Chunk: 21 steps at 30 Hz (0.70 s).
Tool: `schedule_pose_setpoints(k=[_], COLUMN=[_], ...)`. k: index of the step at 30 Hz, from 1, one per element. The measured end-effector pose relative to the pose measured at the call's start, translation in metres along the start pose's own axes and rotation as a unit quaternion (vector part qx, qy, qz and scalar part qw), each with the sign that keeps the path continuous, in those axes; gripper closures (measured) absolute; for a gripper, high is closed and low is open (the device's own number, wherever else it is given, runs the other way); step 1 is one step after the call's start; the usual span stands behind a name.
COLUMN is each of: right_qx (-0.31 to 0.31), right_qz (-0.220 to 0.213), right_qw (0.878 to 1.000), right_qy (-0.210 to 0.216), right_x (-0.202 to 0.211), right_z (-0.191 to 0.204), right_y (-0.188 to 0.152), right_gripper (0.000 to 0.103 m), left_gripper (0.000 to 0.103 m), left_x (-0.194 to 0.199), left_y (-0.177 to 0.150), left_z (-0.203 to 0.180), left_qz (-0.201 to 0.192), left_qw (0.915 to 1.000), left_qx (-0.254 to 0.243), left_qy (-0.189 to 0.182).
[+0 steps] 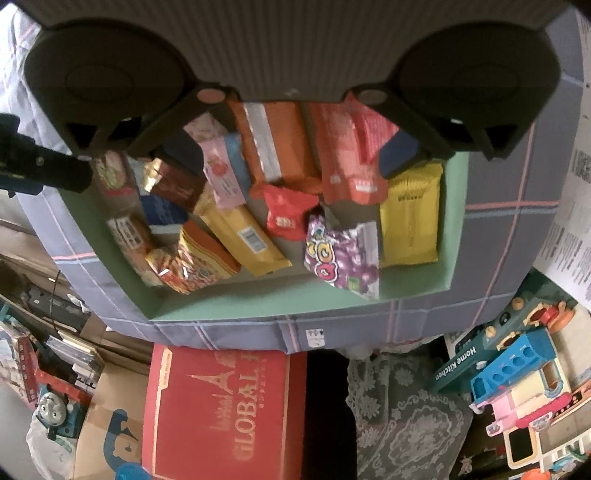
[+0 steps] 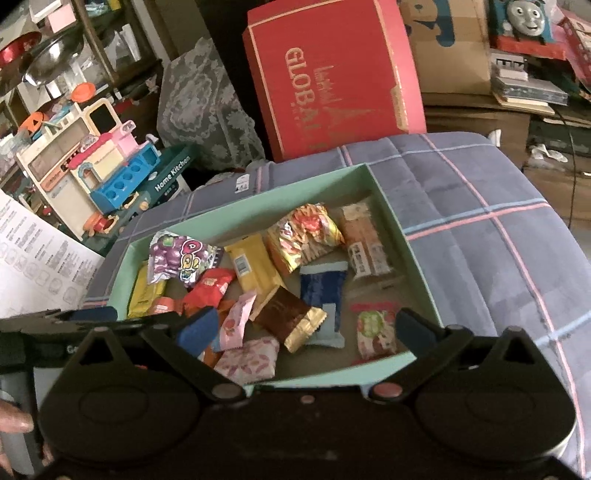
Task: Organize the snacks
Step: 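Carry both packets into the green box and open both grippers, then withdraw both grippers from the box toward the remaining snacks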
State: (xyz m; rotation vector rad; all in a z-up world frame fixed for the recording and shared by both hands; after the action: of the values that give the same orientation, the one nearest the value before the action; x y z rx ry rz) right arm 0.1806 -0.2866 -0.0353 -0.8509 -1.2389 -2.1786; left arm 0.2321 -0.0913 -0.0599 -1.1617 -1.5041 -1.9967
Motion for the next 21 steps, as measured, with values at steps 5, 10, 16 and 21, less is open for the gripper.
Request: schedule_pose_setpoints(k=[5, 10, 16, 21], right_qx=[-0.006, -0.012, -0.020, -0.037], right_qz=[0.003, 0.009, 0.029, 0.066], right_qw=[1.000, 1.000, 0.999, 0.997], right_qy=[-0.002, -0.007, -0.022, -0.028], right_x=[0.017, 0.033, 0.038, 0.031], right_z=[-0.008, -0.021, -0.037, -0.046], right_y=[-0.008, -0.023, -0.049, -0.075], right_gripper=[0.000, 0.000, 0.000, 0.000], left_gripper=[0.000, 0.000, 0.000, 0.000], left_x=[0.021, 0.035, 0.037, 0.030], left_y=[-0.012, -0.034, -0.070, -0.098], left_z=[-0.008, -0.018, -0.031, -0.033], left_qz=[-0.006, 0.000, 0.023, 0.049], left_qw=[1.0000, 0.9999, 0.9995, 0.9986], left_qx=[-0.004, -0.011, -0.015, -0.010], left_qy=[-0.002, -0.010, -0.018, -0.019])
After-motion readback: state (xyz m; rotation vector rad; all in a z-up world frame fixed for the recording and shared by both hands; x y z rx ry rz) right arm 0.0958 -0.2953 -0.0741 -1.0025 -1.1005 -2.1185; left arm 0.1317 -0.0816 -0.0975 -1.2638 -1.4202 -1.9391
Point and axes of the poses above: each gripper's, at about its wrist camera, not at the fingertips, and x roughly against the way its jaws point, z to its left, y to its top, the point moved 5 cm from there along -x, roughly the way its jaws point, and after that the axes turned 13 degrees about -x, right-handed, at the moved point
